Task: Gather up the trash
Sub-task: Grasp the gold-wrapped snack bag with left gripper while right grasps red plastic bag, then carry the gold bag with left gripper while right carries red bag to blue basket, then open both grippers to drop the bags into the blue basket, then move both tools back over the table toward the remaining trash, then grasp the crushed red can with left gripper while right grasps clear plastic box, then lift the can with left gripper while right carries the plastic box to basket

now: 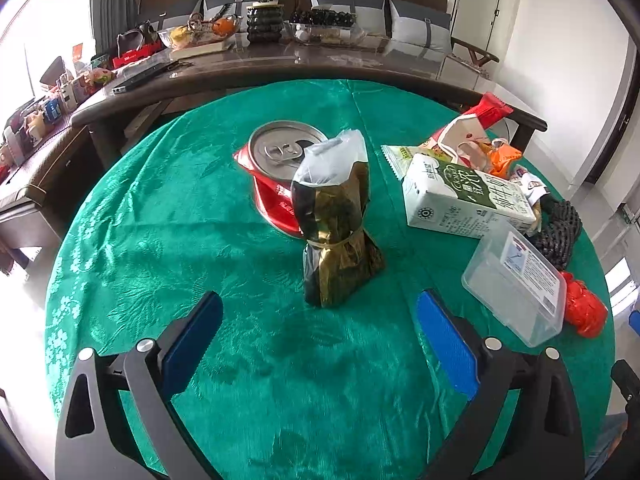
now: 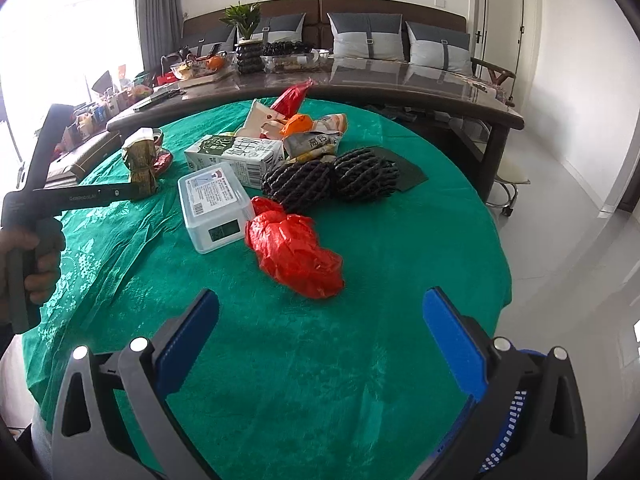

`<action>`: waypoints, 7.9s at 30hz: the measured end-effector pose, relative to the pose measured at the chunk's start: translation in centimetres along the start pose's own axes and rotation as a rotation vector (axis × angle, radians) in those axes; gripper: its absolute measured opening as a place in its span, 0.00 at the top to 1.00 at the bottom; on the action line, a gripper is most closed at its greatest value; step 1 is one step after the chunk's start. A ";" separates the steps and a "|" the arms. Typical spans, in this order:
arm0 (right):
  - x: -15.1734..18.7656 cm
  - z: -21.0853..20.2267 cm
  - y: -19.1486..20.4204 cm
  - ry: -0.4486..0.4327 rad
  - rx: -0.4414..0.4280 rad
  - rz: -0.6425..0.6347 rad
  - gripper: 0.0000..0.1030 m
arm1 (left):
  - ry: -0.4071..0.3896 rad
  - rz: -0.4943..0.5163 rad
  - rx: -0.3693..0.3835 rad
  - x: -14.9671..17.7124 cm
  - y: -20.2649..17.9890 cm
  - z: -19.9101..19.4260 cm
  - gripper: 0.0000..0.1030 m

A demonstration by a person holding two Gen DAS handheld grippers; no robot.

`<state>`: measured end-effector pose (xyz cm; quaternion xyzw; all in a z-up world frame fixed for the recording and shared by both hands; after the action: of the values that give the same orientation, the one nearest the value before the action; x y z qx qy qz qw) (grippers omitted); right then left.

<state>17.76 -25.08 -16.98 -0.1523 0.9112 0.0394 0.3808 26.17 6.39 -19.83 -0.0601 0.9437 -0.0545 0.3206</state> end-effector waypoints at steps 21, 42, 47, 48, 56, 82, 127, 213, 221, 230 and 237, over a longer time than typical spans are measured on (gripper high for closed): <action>-2.6 3.7 1.6 0.133 -0.197 -0.123 0.58 | 0.112 0.143 0.135 -0.9 -2.0 1.3 0.81; 3.3 -1.2 1.9 0.176 -0.177 0.084 0.53 | 0.287 0.361 0.254 8.7 -5.6 -6.0 0.44; 2.4 -2.9 2.0 0.182 -0.241 0.070 0.45 | 0.238 0.343 0.231 9.2 -4.1 -7.4 0.24; 2.2 -3.1 1.9 0.185 -0.248 0.071 0.45 | 0.229 0.335 0.233 9.3 -3.8 -7.7 0.21; 1.7 -2.1 3.2 0.288 -0.244 -0.095 0.43 | 0.170 0.242 0.189 8.7 -2.0 -8.6 0.18; 1.5 -5.4 -9.2 0.177 -0.180 0.160 0.61 | 0.142 0.198 0.261 8.3 -10.4 -9.4 0.68; 17.2 -10.4 -37.5 0.087 0.253 0.616 0.16 | 0.111 0.586 0.582 22.0 -51.0 -2.9 0.05; -0.3 4.9 6.5 0.115 -0.036 0.014 0.37 | 0.048 0.286 0.126 5.4 -2.7 -1.8 0.36; -0.6 6.0 7.9 0.136 -0.088 -0.046 0.19 | 0.048 0.211 0.061 6.8 1.4 -2.9 0.12; -0.4 5.8 7.9 0.135 -0.091 -0.051 0.18 | 0.045 0.193 0.048 6.9 1.7 -2.8 0.04; -0.4 5.8 7.9 0.135 -0.089 -0.053 0.18 | 0.041 0.182 0.036 6.8 1.9 -2.7 0.04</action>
<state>19.58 -16.42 -21.19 -0.1954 0.9278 0.0593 0.3123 19.06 7.43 -22.02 0.0329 0.9506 -0.0434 0.3057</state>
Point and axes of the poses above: each gripper's, at about its wrist camera, not at the fingertips, and z roughly the way its jaws point, y to its left, x to its underside, the point moved 7 cm from there along z, roughly the way its jaws point, and after that the axes turned 7 degrees about -z, right-handed, at the moved point
